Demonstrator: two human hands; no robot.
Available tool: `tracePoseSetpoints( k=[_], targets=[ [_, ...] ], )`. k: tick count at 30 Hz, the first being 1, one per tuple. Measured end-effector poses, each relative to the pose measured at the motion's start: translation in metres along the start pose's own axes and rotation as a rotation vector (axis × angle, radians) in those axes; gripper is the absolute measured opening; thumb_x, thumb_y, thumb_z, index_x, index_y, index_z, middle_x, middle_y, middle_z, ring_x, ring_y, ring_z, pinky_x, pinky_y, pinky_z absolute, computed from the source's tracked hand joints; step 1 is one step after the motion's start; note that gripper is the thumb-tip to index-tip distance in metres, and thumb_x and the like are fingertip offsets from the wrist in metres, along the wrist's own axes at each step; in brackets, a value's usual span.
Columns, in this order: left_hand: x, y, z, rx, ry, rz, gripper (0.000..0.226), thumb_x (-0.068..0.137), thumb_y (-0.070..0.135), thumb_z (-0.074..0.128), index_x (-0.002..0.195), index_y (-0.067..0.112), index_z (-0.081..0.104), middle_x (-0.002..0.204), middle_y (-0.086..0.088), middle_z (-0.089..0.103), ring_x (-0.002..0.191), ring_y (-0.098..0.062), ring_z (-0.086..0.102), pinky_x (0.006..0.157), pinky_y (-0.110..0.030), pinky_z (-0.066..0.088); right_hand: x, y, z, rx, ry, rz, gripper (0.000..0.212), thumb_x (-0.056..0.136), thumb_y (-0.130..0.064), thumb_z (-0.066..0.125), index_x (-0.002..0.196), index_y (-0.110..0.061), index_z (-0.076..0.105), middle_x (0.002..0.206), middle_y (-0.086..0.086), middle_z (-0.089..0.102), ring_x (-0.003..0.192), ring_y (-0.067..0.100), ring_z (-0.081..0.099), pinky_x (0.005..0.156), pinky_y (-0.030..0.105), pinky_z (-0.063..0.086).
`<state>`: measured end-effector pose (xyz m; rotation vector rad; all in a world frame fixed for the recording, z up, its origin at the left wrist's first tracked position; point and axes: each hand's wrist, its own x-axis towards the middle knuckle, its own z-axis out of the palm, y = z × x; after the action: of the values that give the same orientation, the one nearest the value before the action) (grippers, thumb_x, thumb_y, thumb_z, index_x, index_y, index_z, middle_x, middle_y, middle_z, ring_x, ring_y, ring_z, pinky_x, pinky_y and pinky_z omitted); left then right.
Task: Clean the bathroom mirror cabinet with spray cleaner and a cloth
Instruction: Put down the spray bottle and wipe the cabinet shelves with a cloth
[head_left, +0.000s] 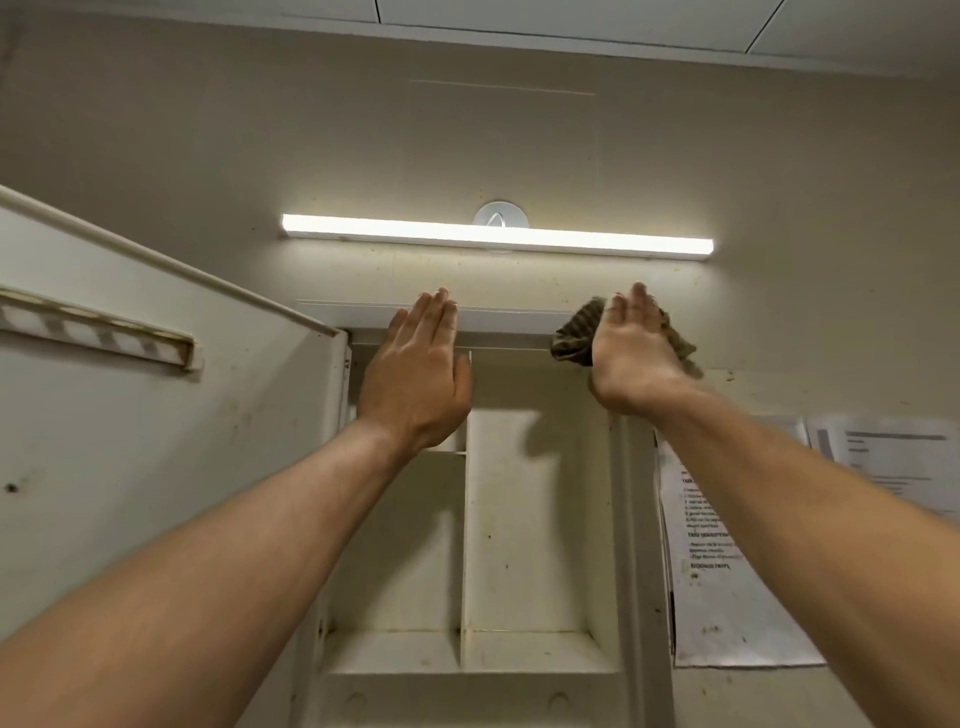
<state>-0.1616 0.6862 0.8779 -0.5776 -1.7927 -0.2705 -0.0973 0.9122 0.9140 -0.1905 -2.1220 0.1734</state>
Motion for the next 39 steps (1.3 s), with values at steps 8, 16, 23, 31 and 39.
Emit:
tracePoseSetpoints(
  k=[8,16,23,31,39],
  targets=[
    [-0.034,-0.020,-0.011,0.094,0.046,0.035,0.068,0.100,0.028,0.037,0.162,0.006,0.018,0.172,-0.013,0.010,0.159,-0.025,0.004,0.128,-0.037,0.002,-0.052,-0.051,0.081,0.393,0.442,-0.051,0.045,0.099,-0.009,0.050,0.142,-0.022,0.043,0.153,-0.001,0.030,0.135,-0.003,0.029,0.116,0.039,0.037],
    [-0.033,-0.047,-0.028,0.100,-0.068,-0.064,0.078,0.096,0.016,0.039,0.164,0.009,0.003,0.173,-0.008,-0.005,0.159,-0.020,-0.005,0.128,-0.032,-0.001,-0.053,-0.106,0.113,0.552,0.478,-0.022,0.059,0.094,-0.002,0.056,0.150,-0.015,0.044,0.155,0.007,0.037,0.145,0.027,0.030,0.120,0.046,0.034],
    [-0.021,-0.048,-0.046,-0.048,-0.034,-0.131,0.067,0.096,0.014,0.044,0.161,0.013,0.028,0.166,-0.006,0.032,0.153,-0.022,0.029,0.122,-0.033,0.022,-0.051,-0.142,0.093,0.565,0.534,-0.174,0.056,0.091,0.001,0.059,0.144,-0.012,0.051,0.153,0.006,0.042,0.144,0.025,0.034,0.121,0.039,0.031],
    [-0.025,-0.054,-0.044,-0.239,0.143,-0.194,0.055,0.108,0.044,0.032,0.150,0.011,0.044,0.150,-0.009,0.053,0.139,-0.024,0.047,0.118,-0.045,0.038,-0.042,-0.189,0.104,0.450,0.288,-0.565,0.076,0.088,-0.029,0.074,0.154,-0.019,0.037,0.149,-0.003,0.045,0.132,0.013,0.040,0.114,0.027,0.038],
    [-0.087,-0.044,-0.005,-0.073,0.210,-0.029,0.063,0.105,0.045,0.033,0.156,0.008,0.032,0.166,-0.012,0.026,0.154,-0.023,0.021,0.125,-0.031,0.017,-0.033,-0.100,0.080,0.051,0.328,-0.743,0.054,0.096,-0.025,0.051,0.150,-0.017,0.048,0.150,0.005,0.053,0.133,0.029,0.048,0.113,0.042,0.038]
  ],
)
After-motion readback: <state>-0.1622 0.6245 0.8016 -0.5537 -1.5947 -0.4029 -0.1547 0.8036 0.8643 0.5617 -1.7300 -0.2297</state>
